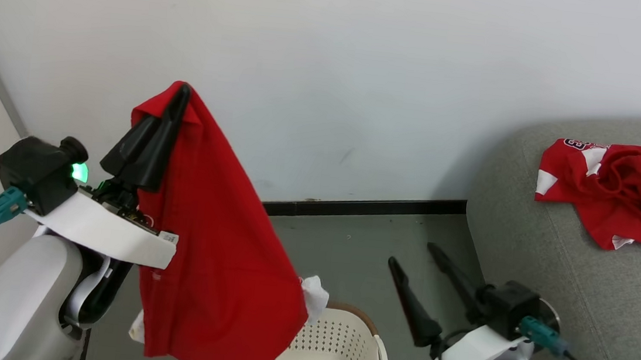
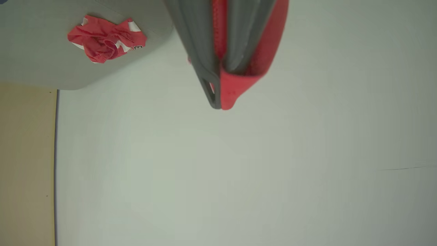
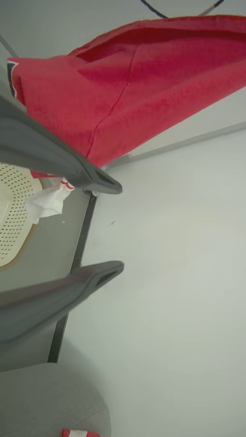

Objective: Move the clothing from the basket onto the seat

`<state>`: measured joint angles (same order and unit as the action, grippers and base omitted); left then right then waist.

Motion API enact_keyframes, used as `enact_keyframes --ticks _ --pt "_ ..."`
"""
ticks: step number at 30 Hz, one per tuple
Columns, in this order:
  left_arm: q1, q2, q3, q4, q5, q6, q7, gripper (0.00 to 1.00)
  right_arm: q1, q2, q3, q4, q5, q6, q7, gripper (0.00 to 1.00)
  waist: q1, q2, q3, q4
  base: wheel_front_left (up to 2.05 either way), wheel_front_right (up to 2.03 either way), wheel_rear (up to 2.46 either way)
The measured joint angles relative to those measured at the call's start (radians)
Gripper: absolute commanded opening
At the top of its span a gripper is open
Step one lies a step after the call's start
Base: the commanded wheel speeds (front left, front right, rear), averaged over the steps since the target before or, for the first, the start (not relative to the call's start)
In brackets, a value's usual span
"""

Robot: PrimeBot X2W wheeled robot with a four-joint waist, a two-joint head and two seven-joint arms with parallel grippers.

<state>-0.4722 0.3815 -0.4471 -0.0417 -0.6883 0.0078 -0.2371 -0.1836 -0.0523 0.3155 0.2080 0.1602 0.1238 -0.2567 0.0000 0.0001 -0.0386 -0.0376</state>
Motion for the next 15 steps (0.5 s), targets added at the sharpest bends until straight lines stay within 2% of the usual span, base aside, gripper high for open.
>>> enact_keyframes --ticks 7,15 --pt "-0.051 -0.013 -0.045 -0.029 0.028 -0.002 0.026 0.00 -0.004 -0.002 0.141 0.001 0.044 0.000 0.000 1.00 0.0000 0.0000 -0.004 -0.009 0.00 0.00 0.00" --pt "-0.119 -0.043 -0.099 -0.066 0.063 -0.012 0.052 0.00 -0.015 -0.009 0.174 0.001 0.051 0.000 0.000 1.00 0.0000 0.0000 -0.004 -0.015 0.00 0.00 0.00"
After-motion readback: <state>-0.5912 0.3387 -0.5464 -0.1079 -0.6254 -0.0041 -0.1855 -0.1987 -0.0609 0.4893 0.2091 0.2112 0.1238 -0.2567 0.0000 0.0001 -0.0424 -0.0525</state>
